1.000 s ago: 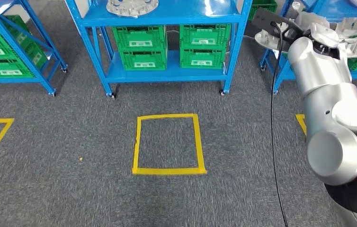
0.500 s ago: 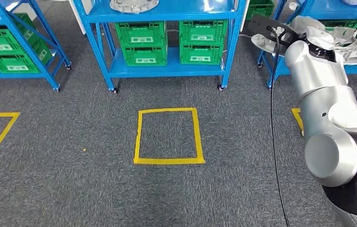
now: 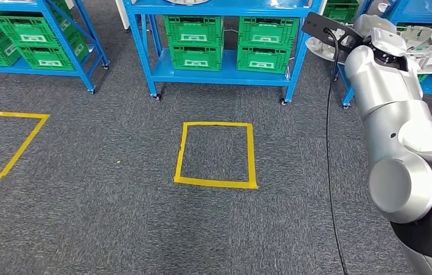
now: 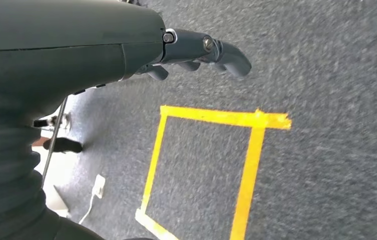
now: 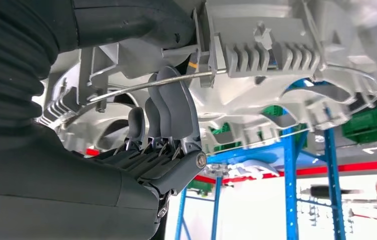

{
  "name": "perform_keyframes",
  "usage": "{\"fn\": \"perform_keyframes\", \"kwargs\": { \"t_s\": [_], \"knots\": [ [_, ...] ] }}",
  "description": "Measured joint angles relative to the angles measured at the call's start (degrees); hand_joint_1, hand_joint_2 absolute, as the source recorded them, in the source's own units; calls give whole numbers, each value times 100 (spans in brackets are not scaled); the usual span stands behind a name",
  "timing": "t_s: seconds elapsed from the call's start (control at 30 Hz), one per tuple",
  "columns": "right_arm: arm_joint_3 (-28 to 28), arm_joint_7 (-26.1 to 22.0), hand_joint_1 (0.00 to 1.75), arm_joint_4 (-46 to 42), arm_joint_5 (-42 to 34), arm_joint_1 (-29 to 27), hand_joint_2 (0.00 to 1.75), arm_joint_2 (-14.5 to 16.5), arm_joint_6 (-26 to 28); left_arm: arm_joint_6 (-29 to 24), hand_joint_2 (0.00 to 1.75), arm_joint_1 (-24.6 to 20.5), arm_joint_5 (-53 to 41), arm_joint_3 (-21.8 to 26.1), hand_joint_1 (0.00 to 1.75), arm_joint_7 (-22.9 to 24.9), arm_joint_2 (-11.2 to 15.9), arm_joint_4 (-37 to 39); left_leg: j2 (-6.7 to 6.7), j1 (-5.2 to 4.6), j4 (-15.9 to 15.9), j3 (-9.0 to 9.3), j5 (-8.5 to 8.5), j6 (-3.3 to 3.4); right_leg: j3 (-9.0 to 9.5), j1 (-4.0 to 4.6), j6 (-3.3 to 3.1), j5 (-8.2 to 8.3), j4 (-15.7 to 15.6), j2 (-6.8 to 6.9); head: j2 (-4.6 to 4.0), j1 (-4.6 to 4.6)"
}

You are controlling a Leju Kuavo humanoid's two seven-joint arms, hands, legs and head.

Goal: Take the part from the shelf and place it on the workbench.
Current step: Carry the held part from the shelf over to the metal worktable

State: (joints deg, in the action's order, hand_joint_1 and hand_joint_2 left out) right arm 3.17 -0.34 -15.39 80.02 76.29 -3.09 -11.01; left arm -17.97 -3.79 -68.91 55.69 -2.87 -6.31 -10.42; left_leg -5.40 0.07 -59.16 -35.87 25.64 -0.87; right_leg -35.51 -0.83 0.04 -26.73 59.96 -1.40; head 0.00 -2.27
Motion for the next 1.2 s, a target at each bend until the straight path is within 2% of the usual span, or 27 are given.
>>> {"fn": "perform_keyframes", "kwargs": {
  "t_s": [0.03, 0.07, 0.13, 0.2, 0.23, 0.27, 0.3, 0.33, 0.4, 0.47, 0.53, 0.57, 0.6, 0.67, 0.7, 0.73, 0.77, 0.8, 0.83, 0.9, 0.97, 1.03, 1.07, 1.1, 1.13, 1.17, 1.2],
  "knots": [
    [0, 4, 175, 0, 1, 1, 175, 4, -1, 0, 175, 13, 1, 1, 0, 1, 3, 1, 0, 0, -10, -23, -6, -32, -3, -6, -43, 24, -17, 60, 0, 1],
    [0, 8, 175, 0, 1, 4, 175, 13, -3, -1, 175, 24, 1, 1, 0, 3, 1, 4, 68, -4, -81, -69, 42, -64, -6, -13, -86, 49, -37, 118, 0, -7],
    [0, 21, 175, 0, 4, 8, 175, 26, -5, -2, 175, 33, 2, 2, 0, 5, -1, 9, 316, -2, -539, -273, 329, -120, -22, -21, -154, 92, -69, 235, 0, -22],
    [0, 31, 175, 0, 5, 4, 175, 25, -5, -4, 175, 29, 2, 2, 0, 6, -4, 11, 482, 14, -1262, -567, 697, -164, -58, -9, -177, 113, -68, 340, 0, -31],
    [0, 34, 175, 0, 6, 1, 175, 24, -6, -4, 175, 30, 2, 2, 0, 8, -3, 12, 507, 18, -1490, -644, 777, -172, -75, -4, -181, 123, -66, 397, 0, -31],
    [0, 37, 175, 0, 6, -2, 175, 23, -7, -4, 175, 33, 2, 2, 0, 10, -3, 13, 522, 18, -1513, -616, 756, -169, -88, 1, -180, 132, -65, 456, 0, -31],
    [0, 42, 175, 0, 11, -3, 175, 23, -9, -4, 175, 36, 2, 2, 0, 13, -3, 14, 548, 15, -1305, -471, 640, -156, -94, 5, -175, 140, -64, 514, 0, -31],
    [0, 54, 175, 0, 26, -1, 175, 22, -13, -4, 175, 37, 3, 2, 0, 14, -3, 14, 617, 4, -924, -233, 475, -131, -93, 11, -168, 146, -63, 574, 0, -31],
    [0, 87, 175, -1, 86, 18, 175, 6, -25, -4, 175, 23, 11, 2, 0, 14, -3, 11, 858, -49, -197, 179, 268, -49, -87, 34, -135, 163, -61, 686, 0, -29],
    [5, 109, 175, -2, 155, 51, 175, -11, -49, -4, 175, 9, 34, 3, 0, 14, -5, 9, 927, -90, 52, 258, 224, 29, -82, 52, -82, 188, -68, 804, 0, -28],
    [14, 114, 175, -3, 211, 85, 175, -5, -88, -4, 175, 16, 57, 5, 0, 15, -12, 11, 771, -73, 81, 227, 156, 91, -69, 48, -13, 193, -80, 878, 0, -28],
    [17, 117, 175, -3, 233, 104, 175, 1, -110, -4, 175, 23, 65, 7, 0, 16, -24, 13, 706, -57, 103, 232, 118, 121, -83, 38, 24, 148, -39, 788, 0, -28],
    [21, 119, 175, -4, 253, 127, 175, 4, -132, -4, 175, 23, 71, 8, 0, 18, -36, 14, 643, -39, 125, 234, 77, 153, -143, 27, 56, 39, 101, 633, 0, -25],
    [30, 122, 175, -3, 280, 166, 175, 4, -178, -4, 175, 3, 78, 9, 0, 22, -61, 16, 512, -22, 136, 198, 16, 200, -429, 9, 97, -340, 754, 279, 0, -19],
    [33, 126, 175, -2, 289, 176, 175, 4, -198, -4, 175, -8, 79, 9, 0, 26, -70, 16, 434, -23, 129, 169, -1, 212, -605, 9, 106, -519, 1157, 199, 0, -16],
    [36, 131, 175, -1, 294, 180, 175, 2, -213, -5, 175, -14, 78, 10, 0, 34, -84, 17, 346, -23, 117, 145, -13, 213, -732, 9, 110, -614, 1455, 168, 0, -15],
    [39, 136, 175, -1, 296, 182, 175, 2, -221, -9, 175, -12, 76, 10, 0, 49, -98, 19, 255, -22, 99, 127, -21, 210, -763, 9, 108, -599, 1550, 157, 0, -15],
    [42, 139, 175, 0, 296, 189, 175, 4, -227, -13, 175, -9, 72, 11, 0, 68, -112, 21, 160, -19, 76, 112, -25, 203, -673, 6, 101, -475, 1401, 142, 0, -16],
    [45, 138, 175, 0, 296, 201, 175, 5, -232, -18, 175, -7, 67, 11, 0, 90, -124, 24, 65, -15, 50, 101, -25, 192, -478, -2, 91, -285, 1043, 94, 0, -16],
    [46, 135, 175, 0, 296, 232, 175, 6, -242, -29, 175, -12, 56, 11, 0, 127, -142, 26, -106, -7, -1, 54, -27, 147, -81, -28, 73, -41, 283, -158, 0, -16],
    [46, 138, 175, 0, 296, 249, 175, 9, -246, -44, 175, -12, 53, 11, 0, 148, -148, 26, -250, 15, -12, -22, -55, 70, 42, -27, 59, -19, -8, -283, 0, -18],
    [47, 145, 175, 0, 296, 261, 175, 26, -245, -57, 175, 14, 50, 11, 0, 160, -143, 25, -395, 30, 28, -80, -103, -17, 32, -21, 13, 13, -43, -136, 0, -15],
    [48, 146, 175, -1, 295, 267, 175, 39, -244, -61, 175, 33, 46, 11, 0, 161, -149, 28, -360, 21, 29, -102, -104, -50, 44, -30, -25, 33, -72, -63, 0, -15],
    [49, 146, 175, -1, 294, 273, 175, 50, -243, -65, 175, 46, 42, 11, 0, 160, -150, 31, -207, 8, -51, -153, -50, -85, 62, -46, -61, 54, -109, 14, 0, -26],
    [49, 146, 175, -1, 295, 278, 175, 54, -240, -68, 175, 49, 34, 11, 0, 154, -150, 32, 12, -3, -257, -256, 70, -118, 79, -59, -88, 70, -140, 90, 0, -39],
    [50, 146, 175, -1, 295, 278, 175, 51, -239, -68, 175, 46, 22, 11, 0, 143, -156, 35, 265, 2, -585, -413, 241, -149, 91, -55, -108, 76, -153, 163, 0, -51],
    [50, 147, 175, 0, 295, 276, 175, 42, -238, -66, 175, 39, 10, 11, 0, 132, -154, 34, 432, 17, -995, -611, 425, -183, 94, -51, -119, 74, -155, 242, 0, -62]
  ]
}}
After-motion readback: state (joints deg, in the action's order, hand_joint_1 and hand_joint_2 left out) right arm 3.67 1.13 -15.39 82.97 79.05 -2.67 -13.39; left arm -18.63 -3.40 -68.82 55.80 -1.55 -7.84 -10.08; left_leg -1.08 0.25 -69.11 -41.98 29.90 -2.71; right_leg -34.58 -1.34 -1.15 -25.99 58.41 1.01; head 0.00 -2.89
